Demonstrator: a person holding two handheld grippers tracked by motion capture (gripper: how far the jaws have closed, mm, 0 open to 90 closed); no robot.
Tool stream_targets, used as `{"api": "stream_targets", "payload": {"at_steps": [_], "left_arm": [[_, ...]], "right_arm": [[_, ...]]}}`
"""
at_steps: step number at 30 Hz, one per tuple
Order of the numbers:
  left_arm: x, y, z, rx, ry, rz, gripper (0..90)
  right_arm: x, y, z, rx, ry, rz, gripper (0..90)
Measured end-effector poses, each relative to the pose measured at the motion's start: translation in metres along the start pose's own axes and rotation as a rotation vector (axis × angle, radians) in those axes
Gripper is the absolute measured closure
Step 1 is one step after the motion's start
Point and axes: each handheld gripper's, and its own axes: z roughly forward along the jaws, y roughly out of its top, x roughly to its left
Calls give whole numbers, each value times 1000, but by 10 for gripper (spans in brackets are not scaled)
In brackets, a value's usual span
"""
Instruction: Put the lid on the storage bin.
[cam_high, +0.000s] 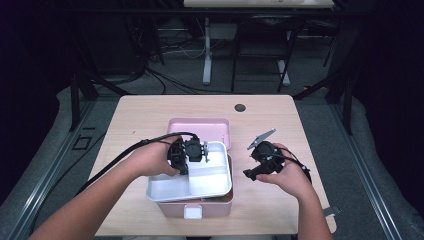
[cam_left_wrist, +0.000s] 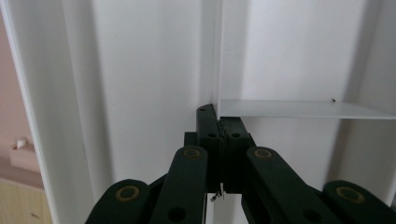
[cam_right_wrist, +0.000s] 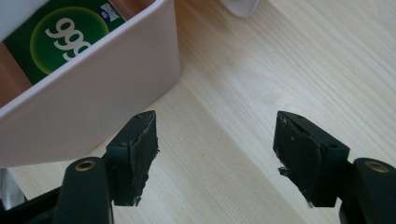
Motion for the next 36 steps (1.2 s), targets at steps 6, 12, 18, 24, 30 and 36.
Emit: {"api": "stream_targets", "payload": {"at_steps": [6,12,18,24,30,36], "left_arm": [[-2,4,7,17,-8,20,889],[-3,7,9,1,-9,32,887],[-4,9,12,6,6,48,888],[-4,11,15,12,4,55,887],[-5,13,25,29,-9,69,888],[-4,14,30,34,-17,68,887]], "right_arm": [[-1,0,-1,10,7,-2,303],[-2,-1,-1,12,6,0,303],[-1,-1,1,5,1,-1,303],[-1,-1,1,3,3,2,303],[-1,-1,1,0,3,1,303],[-2,-1,1,9,9,4,303]]}}
